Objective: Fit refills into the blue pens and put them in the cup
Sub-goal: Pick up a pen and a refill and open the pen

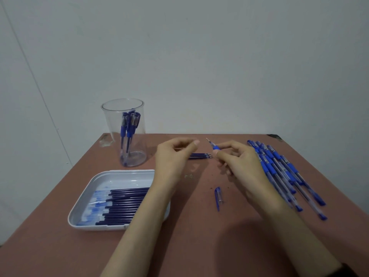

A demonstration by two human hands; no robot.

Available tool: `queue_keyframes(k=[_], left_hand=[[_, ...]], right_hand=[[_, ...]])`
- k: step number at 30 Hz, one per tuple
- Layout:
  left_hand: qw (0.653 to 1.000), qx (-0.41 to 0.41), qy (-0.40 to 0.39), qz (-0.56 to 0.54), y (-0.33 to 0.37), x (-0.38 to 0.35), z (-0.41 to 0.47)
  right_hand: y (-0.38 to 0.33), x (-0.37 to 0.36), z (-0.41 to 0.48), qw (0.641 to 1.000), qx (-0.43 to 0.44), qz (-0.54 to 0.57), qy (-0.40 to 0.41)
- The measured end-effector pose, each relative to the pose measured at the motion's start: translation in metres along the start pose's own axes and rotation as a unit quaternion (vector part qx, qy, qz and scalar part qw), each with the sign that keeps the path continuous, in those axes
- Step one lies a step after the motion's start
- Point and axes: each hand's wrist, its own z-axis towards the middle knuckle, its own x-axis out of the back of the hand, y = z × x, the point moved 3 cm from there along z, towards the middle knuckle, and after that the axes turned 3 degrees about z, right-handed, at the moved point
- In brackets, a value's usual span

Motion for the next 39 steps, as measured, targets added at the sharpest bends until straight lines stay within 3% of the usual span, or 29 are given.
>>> queue_keyframes(k=[3,7,16,19,23,25,28,34,39], left_hand=[[0.979,-0.048,-0.080,0.183,-0.004,-0.015,-0.006],[0.901,-0.099,-0.148,0.396,-0.012,-0.027,-0.014],[0.885,-0.093,-0.206,0.408,-0.015,-0.028,-0.015],[0.919,-0.068,-0.171,0.348,-0.012,-0.023,-0.011],[0.993,0.003,-0.076,0.087,0.001,-0.010,-0.005],[0.996,0.036,-0.084,-0.006,0.004,-0.008,-0.007],[0.993,0.063,-0.087,-0.053,0.003,-0.007,-0.007],[0.965,0.096,0.001,-0.243,0.006,0.005,0.001],[0.962,0.076,-0.031,-0.262,0.008,0.006,-0.001]], right_hand=[[-0.002,0.003,0.001,1.000,0.007,-0.003,0.011],[-0.001,0.003,0.001,1.000,0.011,-0.007,0.016],[-0.003,0.002,-0.001,1.000,0.015,-0.014,0.010],[-0.003,0.001,-0.001,1.000,0.013,-0.009,0.002],[-0.004,-0.002,-0.001,0.999,0.021,0.004,-0.038],[-0.005,-0.006,-0.003,0.997,0.035,0.002,-0.070],[-0.005,-0.008,-0.004,0.995,0.046,0.002,-0.094],[-0.005,-0.008,-0.005,0.994,0.045,-0.020,-0.100],[-0.003,-0.008,-0.004,0.994,0.043,-0.026,-0.098]])
